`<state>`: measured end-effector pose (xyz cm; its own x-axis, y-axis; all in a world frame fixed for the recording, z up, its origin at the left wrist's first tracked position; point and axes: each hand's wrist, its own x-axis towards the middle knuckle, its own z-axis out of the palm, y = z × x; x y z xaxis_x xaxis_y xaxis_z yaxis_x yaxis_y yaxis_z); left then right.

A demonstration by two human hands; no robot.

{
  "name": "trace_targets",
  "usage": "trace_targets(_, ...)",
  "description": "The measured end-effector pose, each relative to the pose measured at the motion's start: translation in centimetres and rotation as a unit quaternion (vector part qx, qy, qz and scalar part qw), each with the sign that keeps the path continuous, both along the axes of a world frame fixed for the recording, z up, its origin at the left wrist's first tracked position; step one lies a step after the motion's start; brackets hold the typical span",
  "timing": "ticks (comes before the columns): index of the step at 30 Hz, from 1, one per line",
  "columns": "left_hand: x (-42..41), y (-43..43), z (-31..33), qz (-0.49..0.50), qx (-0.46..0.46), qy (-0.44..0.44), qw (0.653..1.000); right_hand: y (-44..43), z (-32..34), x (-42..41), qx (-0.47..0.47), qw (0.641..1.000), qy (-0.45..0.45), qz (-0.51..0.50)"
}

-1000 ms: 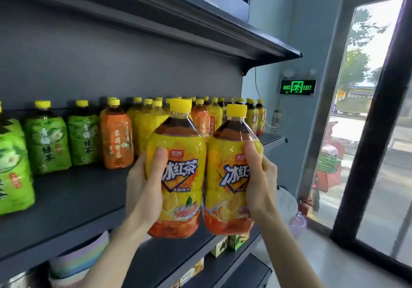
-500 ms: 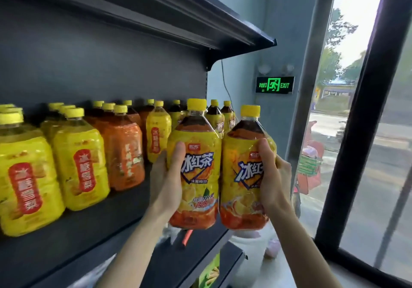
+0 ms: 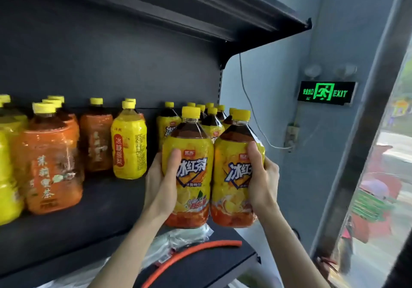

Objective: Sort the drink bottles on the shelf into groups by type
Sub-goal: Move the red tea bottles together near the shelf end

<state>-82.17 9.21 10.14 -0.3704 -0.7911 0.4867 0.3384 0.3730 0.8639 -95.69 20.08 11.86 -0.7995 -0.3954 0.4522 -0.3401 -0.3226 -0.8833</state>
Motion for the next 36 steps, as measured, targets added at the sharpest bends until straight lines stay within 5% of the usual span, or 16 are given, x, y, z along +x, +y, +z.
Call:
trace_targets(6,-4.7,-3.5,-0.9,0.102,0.0,-0.036,0.994,-5.1,-0.6,-5.9,-0.01,0.996,-0.006,0.085)
trace_targets(16,-9.7,-4.7,-1.3,0.137,0.024,-0.063,0.988,-10.3,-2.7,-13.1,-0.007,0.987,-0.01,0.16)
trace_targets(26,-11.6,-4.2,-2.6,0.263,-0.001,-0.136,0.955,-10.8,-2.8,-15.3,0.051,0.97,0.0,0.239)
trace_targets(36,-12.6,-5.3,-2.0,0.274,0.013,-0.112,0.955,-11.5,-3.0,-16.8,0.025,0.966,0.007,0.256)
